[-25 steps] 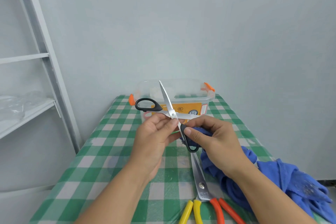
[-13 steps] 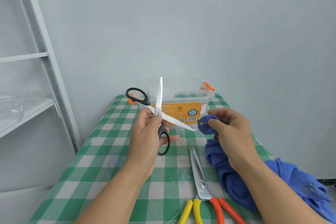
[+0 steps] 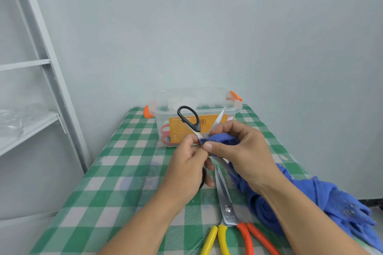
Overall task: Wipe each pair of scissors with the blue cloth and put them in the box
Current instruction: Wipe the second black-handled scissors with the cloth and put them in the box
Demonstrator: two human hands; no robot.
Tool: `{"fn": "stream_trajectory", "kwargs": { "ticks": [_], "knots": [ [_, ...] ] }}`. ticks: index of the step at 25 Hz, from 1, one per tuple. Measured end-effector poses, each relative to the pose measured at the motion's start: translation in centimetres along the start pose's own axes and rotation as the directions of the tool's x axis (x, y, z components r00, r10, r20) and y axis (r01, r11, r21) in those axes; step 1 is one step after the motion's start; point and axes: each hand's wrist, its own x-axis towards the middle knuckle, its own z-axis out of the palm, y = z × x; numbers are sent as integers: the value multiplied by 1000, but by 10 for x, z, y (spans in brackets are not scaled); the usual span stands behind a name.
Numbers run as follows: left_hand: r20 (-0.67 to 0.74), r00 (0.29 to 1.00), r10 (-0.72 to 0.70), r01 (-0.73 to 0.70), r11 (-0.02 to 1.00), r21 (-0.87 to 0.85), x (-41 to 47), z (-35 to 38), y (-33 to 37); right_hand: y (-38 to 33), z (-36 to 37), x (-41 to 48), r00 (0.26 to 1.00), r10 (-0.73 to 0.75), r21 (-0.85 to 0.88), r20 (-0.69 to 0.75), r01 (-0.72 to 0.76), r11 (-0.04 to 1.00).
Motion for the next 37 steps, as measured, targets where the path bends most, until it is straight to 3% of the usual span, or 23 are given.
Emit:
{"fn": "stream_trajectory", "kwargs": {
  "ticks": [5, 10, 13, 17, 25, 31, 35, 37],
  "knots": [
    [24, 1000, 3, -3, 1000, 2, 0, 0, 0, 7, -2, 4, 994, 39, -34, -98, -43, 999],
    [17, 1000, 8, -8, 999, 52, -1, 1, -1, 14, -1, 4, 988, 143, -21, -55, -145, 989],
    [31, 1000, 1, -4, 994, 113, -2, 3, -1, 17, -3, 7, 977, 210, 111, 26, -212, 971],
    [6, 1000, -3, 2, 987, 160, -1, 5, 0, 19, 0, 8, 965, 263, 231, -11, -253, 939],
    [5, 999, 54, -53, 973, 224, -6, 11, 0, 16, 2, 9, 970, 212, 209, -122, -184, 961],
    [18, 1000, -23, 21, 994, 108, -6, 8, 0, 16, 7, 8, 964, 196, 240, -179, -150, 959],
    [14, 999, -46, 45, 997, 67, -2, 5, -2, 15, -2, 9, 928, 150, 115, -340, -118, 986],
    [7, 999, -51, 51, 997, 60, 1, 3, -2, 13, -8, 9, 929, 116, 47, -351, -106, 993]
  ]
}}
